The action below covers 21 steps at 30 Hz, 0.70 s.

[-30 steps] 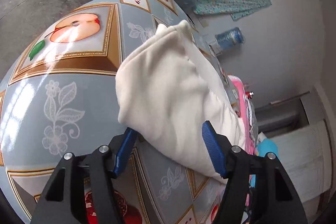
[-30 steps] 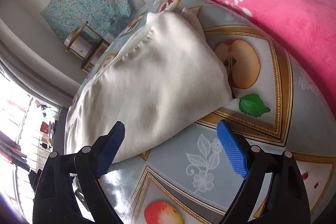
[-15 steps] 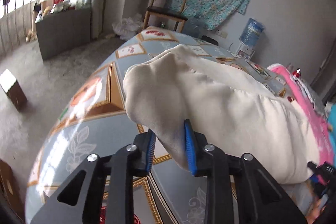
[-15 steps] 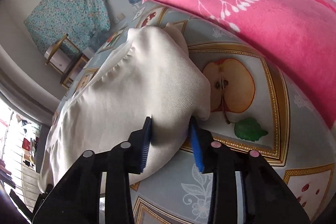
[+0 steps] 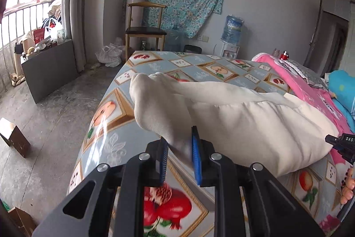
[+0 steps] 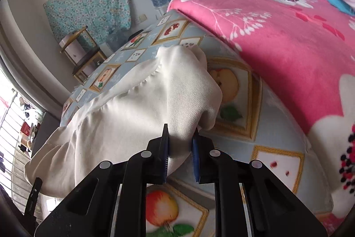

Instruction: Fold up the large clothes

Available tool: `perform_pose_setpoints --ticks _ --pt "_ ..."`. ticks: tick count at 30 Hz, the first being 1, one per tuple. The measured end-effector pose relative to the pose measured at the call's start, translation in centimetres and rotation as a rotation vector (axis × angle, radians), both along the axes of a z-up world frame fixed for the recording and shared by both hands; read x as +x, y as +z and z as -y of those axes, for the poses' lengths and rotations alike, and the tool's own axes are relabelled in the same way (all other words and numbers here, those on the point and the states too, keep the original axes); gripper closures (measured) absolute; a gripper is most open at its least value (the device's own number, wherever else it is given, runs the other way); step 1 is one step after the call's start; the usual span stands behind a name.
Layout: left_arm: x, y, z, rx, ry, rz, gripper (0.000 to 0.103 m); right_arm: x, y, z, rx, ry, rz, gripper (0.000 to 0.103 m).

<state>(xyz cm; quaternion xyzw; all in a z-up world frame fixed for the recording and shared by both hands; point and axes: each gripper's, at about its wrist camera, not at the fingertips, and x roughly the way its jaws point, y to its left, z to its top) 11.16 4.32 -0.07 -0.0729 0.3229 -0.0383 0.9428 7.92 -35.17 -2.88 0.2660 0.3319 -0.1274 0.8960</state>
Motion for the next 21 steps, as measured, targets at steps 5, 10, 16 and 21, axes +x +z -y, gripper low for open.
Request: perform_pose_setpoints --ticks 5,10,16,21 --pt "-2.3 -3.0 -3.5 -0.116 -0.044 -0.174 0.073 -2.9 -2.7 0.4 0.026 0.039 -0.08 0.073" --pt "-4.9 -1.2 -6.1 -0.075 0.048 -0.129 0.066 -6.4 -0.1 1.4 -0.062 -0.013 -0.038 0.051" --pt "-2.0 1.7 -0.8 0.004 -0.141 -0.069 0.049 -2.5 3.2 -4.8 -0.228 0.204 0.061 0.033" --pt "2.7 0.4 5.1 0.064 -0.276 -0.128 0.045 3.0 1.1 -12.0 -0.365 0.442 0.025 0.036"
